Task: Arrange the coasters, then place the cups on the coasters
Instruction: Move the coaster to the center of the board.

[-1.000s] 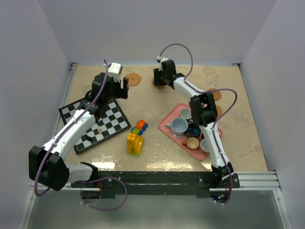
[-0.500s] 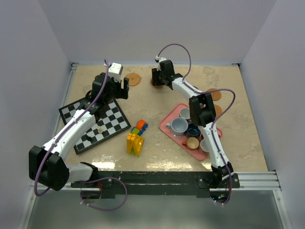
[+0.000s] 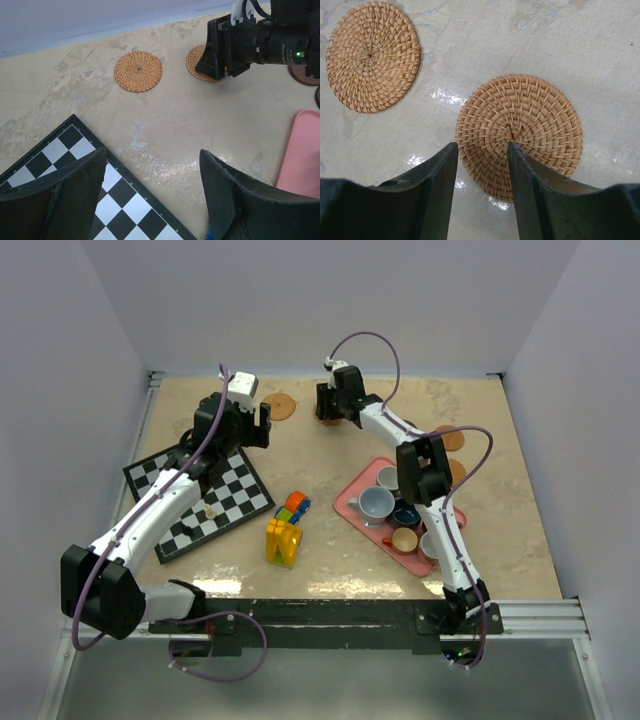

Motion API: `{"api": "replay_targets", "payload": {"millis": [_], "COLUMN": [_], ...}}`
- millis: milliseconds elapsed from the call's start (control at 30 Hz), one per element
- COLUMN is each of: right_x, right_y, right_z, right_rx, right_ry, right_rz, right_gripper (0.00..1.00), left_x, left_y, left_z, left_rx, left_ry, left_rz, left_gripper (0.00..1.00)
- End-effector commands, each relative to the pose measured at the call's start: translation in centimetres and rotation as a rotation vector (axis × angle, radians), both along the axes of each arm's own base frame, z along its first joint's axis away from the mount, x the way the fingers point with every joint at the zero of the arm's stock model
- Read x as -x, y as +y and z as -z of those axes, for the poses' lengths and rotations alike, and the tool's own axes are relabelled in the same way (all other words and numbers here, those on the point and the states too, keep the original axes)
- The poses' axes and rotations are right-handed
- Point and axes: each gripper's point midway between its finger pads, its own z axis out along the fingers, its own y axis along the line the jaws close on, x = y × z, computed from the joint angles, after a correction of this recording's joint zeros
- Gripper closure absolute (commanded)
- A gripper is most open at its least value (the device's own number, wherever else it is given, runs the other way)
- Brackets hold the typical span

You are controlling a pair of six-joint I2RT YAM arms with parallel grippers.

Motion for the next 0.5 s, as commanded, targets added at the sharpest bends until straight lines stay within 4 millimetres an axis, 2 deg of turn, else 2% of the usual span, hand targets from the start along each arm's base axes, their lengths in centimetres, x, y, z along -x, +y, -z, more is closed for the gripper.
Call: {"api": "replay_targets", "payload": {"millis": [0, 167, 267, 467], "right_x": [0.3, 0.3, 0.5, 0.8], "right_y": [1.2, 1.8, 2.2, 2.7], "right_z": [-1.5, -3.9, -5.4, -9.9], "right_rx": [-0.028, -0.064, -0.086, -0.117], "right_ry": [-0.010, -0.040, -0.058, -0.128], "right_rz": [-0.021, -0.044, -0.068, -0.122], "right_gripper": [0.49, 0.43, 0.36, 0.22], "left_x": [-0.3, -0.3, -0.4, -0.4], "left_y": [-0.5, -0.4, -0.4, -0.2], "left_z": [-0.6, -0.7, -0.7, -0.7], "left_rx": [0.021, 0.019, 0.018, 0.012], "left_ry": [-0.027, -0.029, -0.028, -0.032], "left_rz": [0.002, 0.000, -0.003, -0.012], "left_gripper": [0.21, 0.20, 0.18, 0.16]}}
